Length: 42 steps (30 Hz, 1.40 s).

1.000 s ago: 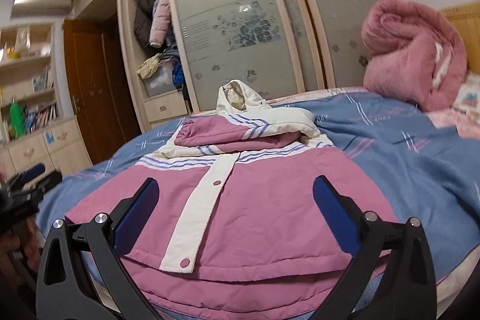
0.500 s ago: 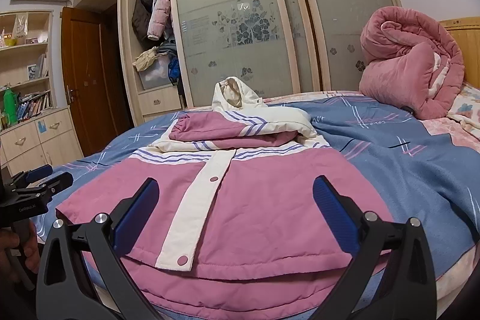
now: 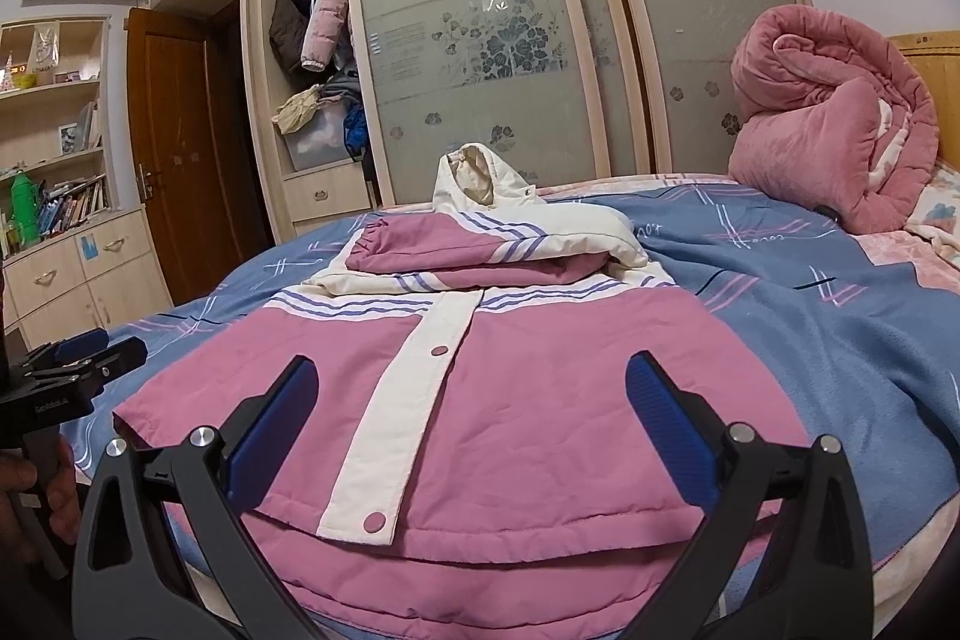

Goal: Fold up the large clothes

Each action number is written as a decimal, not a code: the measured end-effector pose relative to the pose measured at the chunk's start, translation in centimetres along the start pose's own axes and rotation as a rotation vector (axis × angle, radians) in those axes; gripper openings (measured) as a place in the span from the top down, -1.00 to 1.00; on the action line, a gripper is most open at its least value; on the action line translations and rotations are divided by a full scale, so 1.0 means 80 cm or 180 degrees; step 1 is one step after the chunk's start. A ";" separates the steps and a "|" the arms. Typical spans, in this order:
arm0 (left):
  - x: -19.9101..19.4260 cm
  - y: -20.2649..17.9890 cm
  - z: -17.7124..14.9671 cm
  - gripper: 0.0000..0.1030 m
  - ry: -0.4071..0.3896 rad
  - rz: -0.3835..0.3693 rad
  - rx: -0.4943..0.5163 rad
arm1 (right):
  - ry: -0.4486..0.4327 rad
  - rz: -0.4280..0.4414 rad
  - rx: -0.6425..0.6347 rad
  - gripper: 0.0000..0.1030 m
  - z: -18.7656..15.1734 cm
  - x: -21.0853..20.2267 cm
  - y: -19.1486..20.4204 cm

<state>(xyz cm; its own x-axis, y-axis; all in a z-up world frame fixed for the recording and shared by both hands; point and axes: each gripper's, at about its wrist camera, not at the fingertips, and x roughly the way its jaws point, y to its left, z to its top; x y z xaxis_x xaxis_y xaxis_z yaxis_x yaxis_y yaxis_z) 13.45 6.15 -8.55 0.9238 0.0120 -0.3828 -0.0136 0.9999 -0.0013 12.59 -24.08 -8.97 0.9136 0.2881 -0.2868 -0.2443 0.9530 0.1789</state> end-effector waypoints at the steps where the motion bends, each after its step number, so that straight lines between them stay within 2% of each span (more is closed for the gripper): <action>1: 0.001 0.000 0.001 -0.96 0.0007 -0.0005 -0.0003 | 0.0006 -0.0001 -0.0006 -0.97 0.000 0.001 0.000; 14: -0.006 -0.006 0.005 -0.96 0.0021 0.0035 0.0068 | 0.0001 -0.0113 -0.0020 -0.97 0.005 -0.024 -0.008; 19: -0.049 0.001 0.011 -0.96 -0.0169 0.0094 0.0174 | -0.0084 -0.0207 -0.0053 -0.97 0.020 -0.068 -0.014; 22: -0.083 0.009 0.014 -0.96 -0.0297 0.0073 0.0165 | -0.0148 -0.0198 -0.0014 -0.97 0.039 -0.119 -0.019; 24: -0.101 0.014 0.015 -0.96 -0.0258 -0.0003 0.0144 | -0.0290 -0.0190 -0.0048 -0.97 0.042 -0.156 -0.020; 26: -0.108 0.017 0.017 -0.96 -0.0107 -0.0086 0.0096 | -0.0392 -0.0285 -0.0131 -0.97 0.022 -0.172 -0.026; 28: -0.106 0.017 0.024 -0.96 0.0094 -0.0181 0.0031 | -0.0310 -0.0365 -0.0115 -0.97 0.000 -0.162 -0.038; 29: -0.106 0.016 0.033 -0.96 0.0218 -0.0326 -0.0028 | -0.0240 -0.0374 -0.0141 -0.97 -0.011 -0.151 -0.043; 31: -0.107 0.013 0.046 -0.96 0.0279 -0.0507 -0.0057 | -0.0195 -0.0361 -0.0138 -0.97 -0.021 -0.133 -0.051; 33: -0.105 0.008 0.065 -0.96 0.0184 -0.0662 -0.0058 | -0.0066 -0.0299 0.0002 -0.97 -0.023 -0.112 -0.060; 37: -0.068 -0.011 0.096 -0.96 -0.0050 -0.0585 0.0011 | -0.0052 -0.0092 0.0165 -0.97 -0.017 -0.086 -0.058; 40: -0.014 -0.030 0.122 -0.96 -0.0251 -0.0717 -0.0042 | 0.0103 -0.0036 0.0254 -0.97 -0.014 -0.056 -0.051; 42: 0.025 -0.046 0.129 -0.96 -0.0333 -0.0691 0.0076 | 0.0258 -0.0062 0.0275 -0.97 0.000 -0.032 -0.042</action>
<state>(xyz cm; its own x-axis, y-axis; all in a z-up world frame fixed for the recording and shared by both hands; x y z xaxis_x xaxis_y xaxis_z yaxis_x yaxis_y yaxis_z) 19.28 2.60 0.23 0.9387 -0.2039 -0.2779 0.1975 0.9790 -0.0509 11.05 -28.01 -8.80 0.8878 0.2796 -0.3655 -0.1947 0.9479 0.2521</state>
